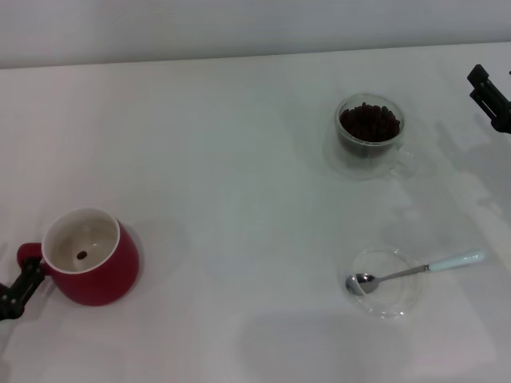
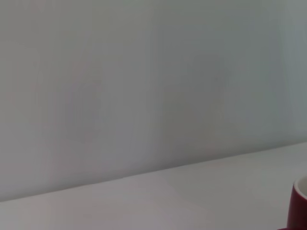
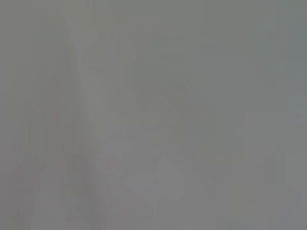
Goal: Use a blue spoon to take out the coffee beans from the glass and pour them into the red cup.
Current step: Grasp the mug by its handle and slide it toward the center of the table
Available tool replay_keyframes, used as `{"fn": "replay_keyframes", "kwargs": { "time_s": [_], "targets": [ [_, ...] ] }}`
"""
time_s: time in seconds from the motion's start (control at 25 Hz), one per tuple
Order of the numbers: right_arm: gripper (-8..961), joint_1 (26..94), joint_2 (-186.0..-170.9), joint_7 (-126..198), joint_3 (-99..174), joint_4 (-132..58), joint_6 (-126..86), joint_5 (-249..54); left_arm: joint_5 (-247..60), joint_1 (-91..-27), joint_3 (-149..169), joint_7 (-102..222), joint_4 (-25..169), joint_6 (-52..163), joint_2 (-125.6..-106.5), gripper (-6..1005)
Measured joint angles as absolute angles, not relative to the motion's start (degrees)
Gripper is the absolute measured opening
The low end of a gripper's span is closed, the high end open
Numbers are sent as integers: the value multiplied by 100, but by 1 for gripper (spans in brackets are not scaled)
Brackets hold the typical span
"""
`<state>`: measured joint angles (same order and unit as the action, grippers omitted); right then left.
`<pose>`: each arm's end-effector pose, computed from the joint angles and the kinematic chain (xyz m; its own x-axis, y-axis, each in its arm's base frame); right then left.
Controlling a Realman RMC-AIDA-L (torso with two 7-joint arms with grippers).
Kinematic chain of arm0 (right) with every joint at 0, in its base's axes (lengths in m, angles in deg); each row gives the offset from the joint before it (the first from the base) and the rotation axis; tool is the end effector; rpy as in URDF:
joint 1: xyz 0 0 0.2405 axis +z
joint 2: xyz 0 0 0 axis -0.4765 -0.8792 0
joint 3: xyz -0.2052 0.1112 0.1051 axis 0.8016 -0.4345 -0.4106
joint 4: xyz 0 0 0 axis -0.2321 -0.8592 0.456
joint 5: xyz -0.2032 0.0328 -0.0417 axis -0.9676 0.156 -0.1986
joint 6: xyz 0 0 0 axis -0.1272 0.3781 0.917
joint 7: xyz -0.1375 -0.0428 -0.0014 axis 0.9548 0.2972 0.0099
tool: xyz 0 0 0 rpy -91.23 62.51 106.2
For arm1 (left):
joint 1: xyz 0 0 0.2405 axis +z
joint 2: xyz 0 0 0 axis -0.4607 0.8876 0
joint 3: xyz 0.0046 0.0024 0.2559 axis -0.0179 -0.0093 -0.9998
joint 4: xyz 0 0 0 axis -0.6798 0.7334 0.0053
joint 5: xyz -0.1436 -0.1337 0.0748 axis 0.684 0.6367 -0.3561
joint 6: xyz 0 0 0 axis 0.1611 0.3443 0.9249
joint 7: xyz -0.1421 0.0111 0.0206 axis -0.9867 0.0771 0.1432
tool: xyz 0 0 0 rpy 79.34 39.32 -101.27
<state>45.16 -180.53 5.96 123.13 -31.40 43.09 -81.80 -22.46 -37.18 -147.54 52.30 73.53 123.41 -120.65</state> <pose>0.3708 0.2936 0.0302 0.5449 -0.0009 -0.8385 -0.8243 -0.1837 -0.5355 -0.3793 0.2070 -0.0446 0.7986 0.1175 0.5902 0.5940 -0.3115 -0.7417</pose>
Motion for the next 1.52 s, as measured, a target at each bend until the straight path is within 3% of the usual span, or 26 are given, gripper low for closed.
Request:
{"fn": "replay_keyframes", "kwargs": {
  "time_s": [0.2, 0.92, 1.16, 1.52],
  "targets": [
    [814, 4521, -18053, 577, 12319, -3140, 4315, -8180, -2254, -3748, -14755, 5231, 7364, 12277, -12065, 817],
    [815, 4560, -18053, 579, 12317, -3135, 4314, -8234, -2297, -3849, -14754, 5637, 7633, 12044, -12069, 155],
    [815, 4559, -18053, 579, 12317, -3101, 4317, -8236, -2299, -3942, -14755, 5724, 7831, 11959, -12069, 92],
    [814, 4559, -18058, 577, 12317, -3090, 4320, -8242, -2557, -4105, -14760, 5943, 8141, 11684, -12080, 94]
  ]
}}
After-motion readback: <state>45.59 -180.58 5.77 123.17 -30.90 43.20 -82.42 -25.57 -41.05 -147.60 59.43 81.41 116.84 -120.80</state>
